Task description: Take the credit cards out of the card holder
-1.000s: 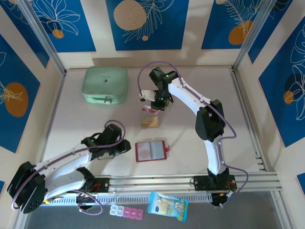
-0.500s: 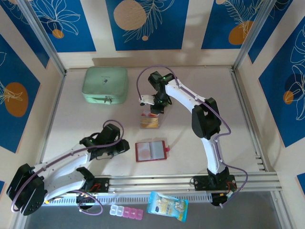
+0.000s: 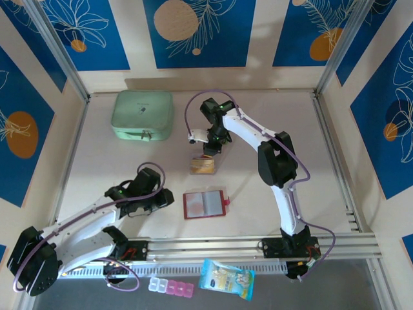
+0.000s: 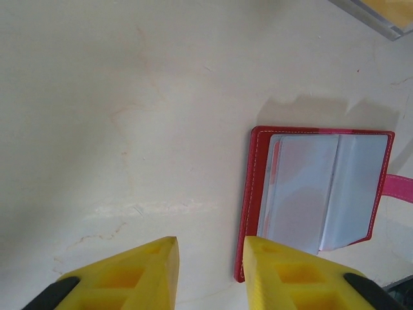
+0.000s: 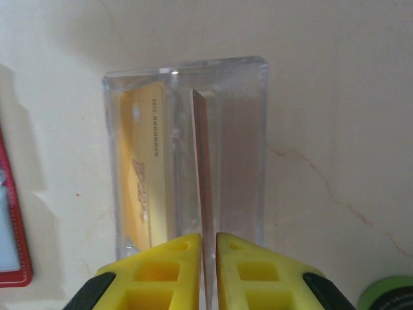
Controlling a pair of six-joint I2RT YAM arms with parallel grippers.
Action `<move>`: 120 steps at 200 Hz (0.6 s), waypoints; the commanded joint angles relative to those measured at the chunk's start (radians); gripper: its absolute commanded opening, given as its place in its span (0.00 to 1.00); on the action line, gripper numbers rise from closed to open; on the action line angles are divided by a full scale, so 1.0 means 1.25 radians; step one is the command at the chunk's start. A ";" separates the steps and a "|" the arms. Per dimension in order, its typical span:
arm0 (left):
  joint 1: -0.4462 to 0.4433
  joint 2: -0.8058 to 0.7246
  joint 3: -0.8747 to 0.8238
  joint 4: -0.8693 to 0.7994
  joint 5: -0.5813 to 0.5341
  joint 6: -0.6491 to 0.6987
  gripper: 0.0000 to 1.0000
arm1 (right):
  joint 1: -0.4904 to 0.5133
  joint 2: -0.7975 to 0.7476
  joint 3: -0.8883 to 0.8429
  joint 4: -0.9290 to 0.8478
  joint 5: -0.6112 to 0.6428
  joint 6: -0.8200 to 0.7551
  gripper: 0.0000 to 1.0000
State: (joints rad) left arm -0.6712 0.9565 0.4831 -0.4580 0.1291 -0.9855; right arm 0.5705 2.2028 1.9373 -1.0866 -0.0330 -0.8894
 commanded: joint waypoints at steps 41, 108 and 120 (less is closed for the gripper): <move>0.014 0.011 0.017 -0.006 0.017 0.024 0.32 | -0.005 -0.096 -0.046 0.119 0.086 0.033 0.15; 0.014 0.031 0.021 0.014 0.030 0.028 0.32 | 0.023 -0.097 -0.107 0.211 0.136 0.049 0.20; 0.015 0.030 0.017 0.015 0.032 0.029 0.32 | 0.023 -0.097 -0.124 0.228 0.141 0.049 0.21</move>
State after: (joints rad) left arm -0.6674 0.9924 0.4835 -0.4500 0.1493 -0.9665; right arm 0.5854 2.1044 1.8198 -0.8528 0.1223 -0.8391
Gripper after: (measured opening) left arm 0.319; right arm 0.202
